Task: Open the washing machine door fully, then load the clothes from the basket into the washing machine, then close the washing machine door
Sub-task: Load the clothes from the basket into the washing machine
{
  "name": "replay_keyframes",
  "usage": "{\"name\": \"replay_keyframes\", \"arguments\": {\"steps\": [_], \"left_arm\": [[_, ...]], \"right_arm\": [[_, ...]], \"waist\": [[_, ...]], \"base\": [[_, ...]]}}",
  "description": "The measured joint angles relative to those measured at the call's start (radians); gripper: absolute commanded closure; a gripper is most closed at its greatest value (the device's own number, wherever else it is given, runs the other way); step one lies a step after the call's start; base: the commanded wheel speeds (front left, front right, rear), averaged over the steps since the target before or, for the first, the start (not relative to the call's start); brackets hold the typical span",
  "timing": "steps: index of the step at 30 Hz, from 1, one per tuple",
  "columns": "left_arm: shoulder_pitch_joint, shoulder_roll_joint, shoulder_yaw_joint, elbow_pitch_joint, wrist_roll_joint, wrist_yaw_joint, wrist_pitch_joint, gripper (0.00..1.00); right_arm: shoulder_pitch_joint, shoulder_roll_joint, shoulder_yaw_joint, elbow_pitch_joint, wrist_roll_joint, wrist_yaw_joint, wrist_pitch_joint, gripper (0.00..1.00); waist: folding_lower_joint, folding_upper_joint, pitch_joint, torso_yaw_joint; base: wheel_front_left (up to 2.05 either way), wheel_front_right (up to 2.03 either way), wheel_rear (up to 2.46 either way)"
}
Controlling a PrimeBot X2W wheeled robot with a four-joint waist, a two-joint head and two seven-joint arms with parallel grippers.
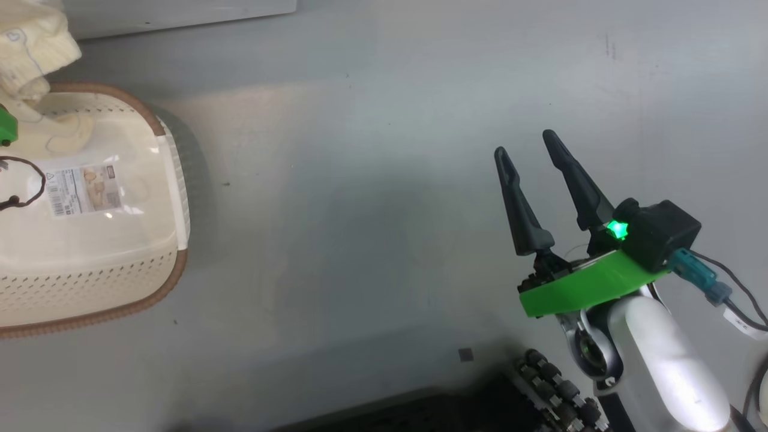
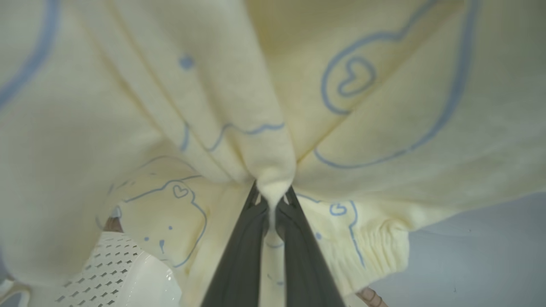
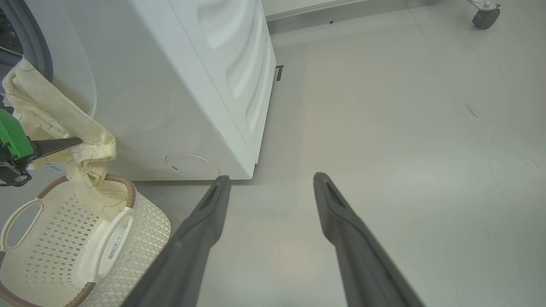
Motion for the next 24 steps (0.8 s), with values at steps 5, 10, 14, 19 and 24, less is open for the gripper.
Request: {"name": "replay_keyframes", "arguments": {"steps": [5,10,14,19,24], "left_arm": [[0.010,0.004,-0.033,-0.013,-0.025,0.000,-0.040,1.00],[0.025,0.025,-0.076,-0.067,-0.036,0.000,-0.098,1.00],[0.038,0.034,-0.082,-0.091,-0.041,0.000,-0.109,1.00],[0.083,0.068,-0.079,-0.163,-0.023,0.000,-0.115,1.00],[0.111,0.103,-0.014,-0.258,0.030,0.000,-0.115,1.00]], "right_arm": [[-0.001,0.000,-0.001,0.002,0.000,0.000,0.000,0.00],[-0.011,0.000,0.000,0.015,0.001,0.000,0.000,0.00],[-0.011,0.000,0.002,0.029,0.004,0.000,0.000,0.00],[-0.011,0.000,0.007,0.046,0.017,0.000,0.000,0.00],[-0.011,0.000,0.009,0.055,0.023,0.000,0.000,0.00]], "waist": [[0.0000,0.0000,-0.016,0.010],[-0.0001,0.0000,-0.061,0.023],[0.0000,0.0000,-0.090,0.030],[-0.0001,0.0000,-0.139,0.039],[-0.0002,0.0000,-0.169,0.047]], "base": [[0.00,0.00,0.00],[0.00,0.00,0.00],[0.00,0.00,0.00],[0.00,0.00,0.00],[0.00,0.00,0.00]]}}
